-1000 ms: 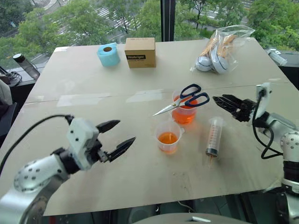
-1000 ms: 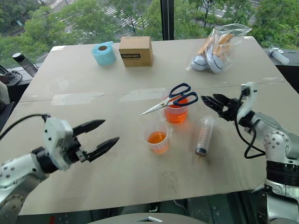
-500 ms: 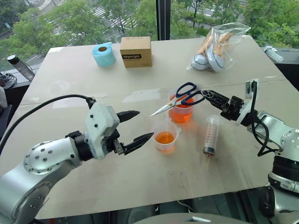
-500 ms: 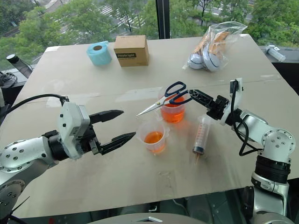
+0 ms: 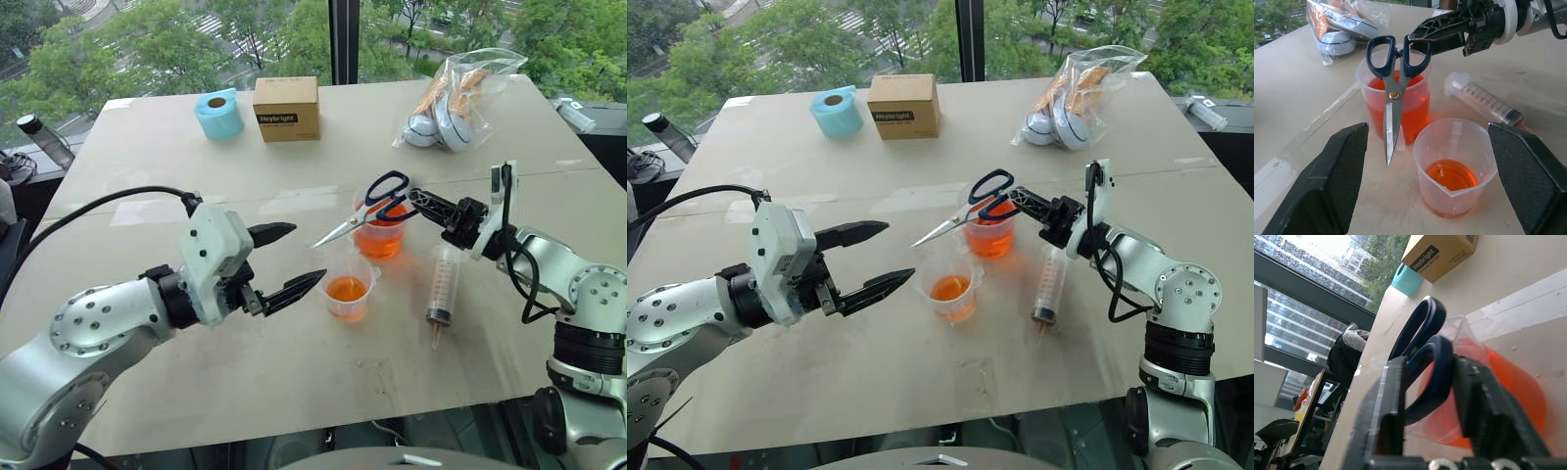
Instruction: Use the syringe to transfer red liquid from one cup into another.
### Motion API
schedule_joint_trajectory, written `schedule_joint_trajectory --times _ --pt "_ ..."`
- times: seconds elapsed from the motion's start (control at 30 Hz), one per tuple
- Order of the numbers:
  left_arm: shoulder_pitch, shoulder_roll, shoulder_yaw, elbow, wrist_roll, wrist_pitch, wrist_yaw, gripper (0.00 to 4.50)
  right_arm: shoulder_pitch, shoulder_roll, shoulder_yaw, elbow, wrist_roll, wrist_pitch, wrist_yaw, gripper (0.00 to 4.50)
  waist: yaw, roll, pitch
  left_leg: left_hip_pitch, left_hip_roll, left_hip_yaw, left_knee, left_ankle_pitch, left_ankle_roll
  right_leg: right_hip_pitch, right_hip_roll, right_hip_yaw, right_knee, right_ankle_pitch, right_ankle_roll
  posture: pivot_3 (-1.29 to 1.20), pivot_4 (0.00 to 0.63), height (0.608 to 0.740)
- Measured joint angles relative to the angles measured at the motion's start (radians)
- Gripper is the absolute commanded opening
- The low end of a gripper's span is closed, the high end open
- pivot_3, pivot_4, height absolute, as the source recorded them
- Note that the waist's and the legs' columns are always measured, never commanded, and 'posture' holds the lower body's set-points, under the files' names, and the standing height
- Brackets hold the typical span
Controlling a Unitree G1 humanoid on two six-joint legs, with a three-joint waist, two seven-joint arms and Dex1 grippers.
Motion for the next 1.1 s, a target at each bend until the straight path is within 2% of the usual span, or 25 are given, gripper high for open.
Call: schedule_joint_trajectory --times 0.2,0.33,0.43,0.6,0.7,0.87,0.93,1.0,1.07,1.1 --pt "-0.019 0.000 0.001 0.002 -0.030 0.000 0.008 3.97 -0.001 -0.025 0.006 -0.006 0.040 -0.014 0.000 0.00 0.002 0.000 0.000 0.001 0.000 0.000 0.000 0.000 0.000 0.000 0.000 0.000 0.001 0.000 0.000 0.00 0.150 0.740" --pt "-0.110 -0.005 0.000 0.005 -0.097 0.000 0.043 3.97 0.000 -0.074 -0.017 0.038 0.146 -0.027 -0.011 0.00 0.005 -0.001 0.001 0.000 0.000 0.000 0.001 0.000 0.000 0.000 0.000 0.000 0.001 0.000 0.000 0.00 0.150 0.740" --pt "-0.187 -0.003 -0.023 0.009 -0.152 0.002 0.073 3.97 -0.001 -0.148 -0.097 0.130 0.290 -0.076 -0.052 0.00 0.005 -0.003 0.002 -0.001 0.000 0.000 0.003 0.000 0.000 0.000 0.000 0.000 0.001 0.000 0.000 0.00 0.150 0.740" --pt "-0.287 -0.002 -0.074 0.028 -0.191 0.008 0.095 3.97 -0.022 -0.205 -0.212 0.276 0.380 -0.157 -0.106 0.00 0.004 -0.004 0.002 -0.001 0.000 0.001 0.003 0.000 0.000 0.000 0.001 0.000 0.001 0.000 0.000 0.00 0.150 0.740" --pt "-0.339 -0.006 -0.113 0.042 -0.206 0.012 0.112 3.97 -0.031 -0.243 -0.292 0.395 0.363 -0.237 -0.139 0.00 0.006 -0.004 0.003 -0.001 0.000 0.001 0.003 0.000 0.000 0.000 0.002 0.001 0.001 0.000 0.000 0.00 0.150 0.740" --pt "-0.444 -0.024 -0.184 0.074 -0.217 0.030 0.127 3.97 -0.025 -0.294 -0.334 0.572 0.193 -0.329 -0.158 0.00 0.004 -0.004 0.003 -0.001 0.000 0.002 0.003 0.000 0.000 0.000 0.002 0.002 0.001 0.000 0.000 0.00 0.150 0.740" --pt "-0.472 -0.032 -0.205 0.097 -0.216 0.041 0.132 3.97 -0.008 -0.294 -0.341 0.597 0.122 -0.343 -0.158 1.05 0.002 -0.004 0.003 -0.001 0.001 0.003 0.003 0.001 -0.001 0.000 0.002 0.002 0.001 0.000 0.000 0.00 0.150 0.740" --pt "-0.479 -0.033 -0.221 0.110 -0.213 0.048 0.133 3.97 0.004 -0.294 -0.342 0.605 0.057 -0.363 -0.152 1.82 -0.001 -0.004 0.003 0.000 0.001 0.004 0.003 0.001 -0.001 0.000 0.002 0.003 0.001 0.000 0.000 0.00 0.150 0.740" --pt "-0.481 -0.034 -0.230 0.122 -0.207 0.055 0.132 3.97 0.015 -0.296 -0.347 0.608 -0.022 -0.381 -0.129 2.99 -0.001 -0.004 0.003 0.000 0.001 0.004 0.003 0.001 -0.001 0.000 0.003 0.003 0.001 0.000 0.000 0.00 0.150 0.740" --pt "-0.483 -0.033 -0.230 0.124 -0.203 0.056 0.131 3.97 0.021 -0.301 -0.346 0.608 -0.049 -0.381 -0.114 3.37 0.000 -0.004 0.003 0.000 0.001 0.004 0.003 0.001 -0.001 0.000 0.003 0.004 0.001 0.000 0.000 0.00 0.150 0.740"
